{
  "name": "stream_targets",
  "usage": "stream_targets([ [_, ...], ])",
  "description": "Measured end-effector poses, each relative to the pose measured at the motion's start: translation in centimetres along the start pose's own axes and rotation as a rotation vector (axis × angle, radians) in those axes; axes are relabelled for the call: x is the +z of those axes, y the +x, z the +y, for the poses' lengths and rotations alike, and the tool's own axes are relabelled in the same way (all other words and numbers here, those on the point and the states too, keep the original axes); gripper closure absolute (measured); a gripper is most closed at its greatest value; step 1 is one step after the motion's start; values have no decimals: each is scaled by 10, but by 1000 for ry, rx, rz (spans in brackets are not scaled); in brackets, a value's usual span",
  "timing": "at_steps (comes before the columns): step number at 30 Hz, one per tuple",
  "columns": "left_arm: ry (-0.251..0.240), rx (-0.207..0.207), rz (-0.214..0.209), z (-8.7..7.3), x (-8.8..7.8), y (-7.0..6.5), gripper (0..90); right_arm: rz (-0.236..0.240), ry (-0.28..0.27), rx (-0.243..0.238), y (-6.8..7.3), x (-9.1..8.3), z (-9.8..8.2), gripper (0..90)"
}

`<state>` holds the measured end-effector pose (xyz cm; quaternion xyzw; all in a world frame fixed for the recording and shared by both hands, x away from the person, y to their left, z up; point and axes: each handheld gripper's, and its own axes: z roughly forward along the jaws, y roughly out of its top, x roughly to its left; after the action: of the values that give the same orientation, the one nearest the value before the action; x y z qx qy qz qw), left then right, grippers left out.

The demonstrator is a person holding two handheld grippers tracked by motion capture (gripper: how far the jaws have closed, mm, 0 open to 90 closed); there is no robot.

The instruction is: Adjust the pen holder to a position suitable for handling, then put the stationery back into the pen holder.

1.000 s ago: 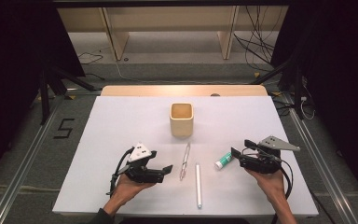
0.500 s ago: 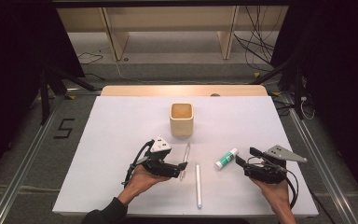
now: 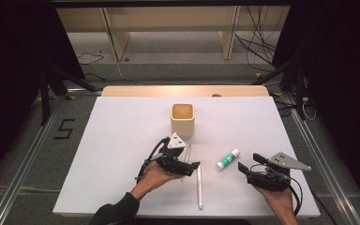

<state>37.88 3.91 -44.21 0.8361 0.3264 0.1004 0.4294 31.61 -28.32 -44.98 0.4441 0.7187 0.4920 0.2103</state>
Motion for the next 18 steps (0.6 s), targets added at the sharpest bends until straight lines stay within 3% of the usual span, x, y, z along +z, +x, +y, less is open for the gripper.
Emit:
stream_targets([
  [13, 39, 20, -23, 12, 20, -10, 167, -6, 4, 13, 1, -5, -6, 253],
  [18, 33, 5, -34, 13, 28, -11, 167, -7, 3, 14, 0, -6, -6, 252],
])
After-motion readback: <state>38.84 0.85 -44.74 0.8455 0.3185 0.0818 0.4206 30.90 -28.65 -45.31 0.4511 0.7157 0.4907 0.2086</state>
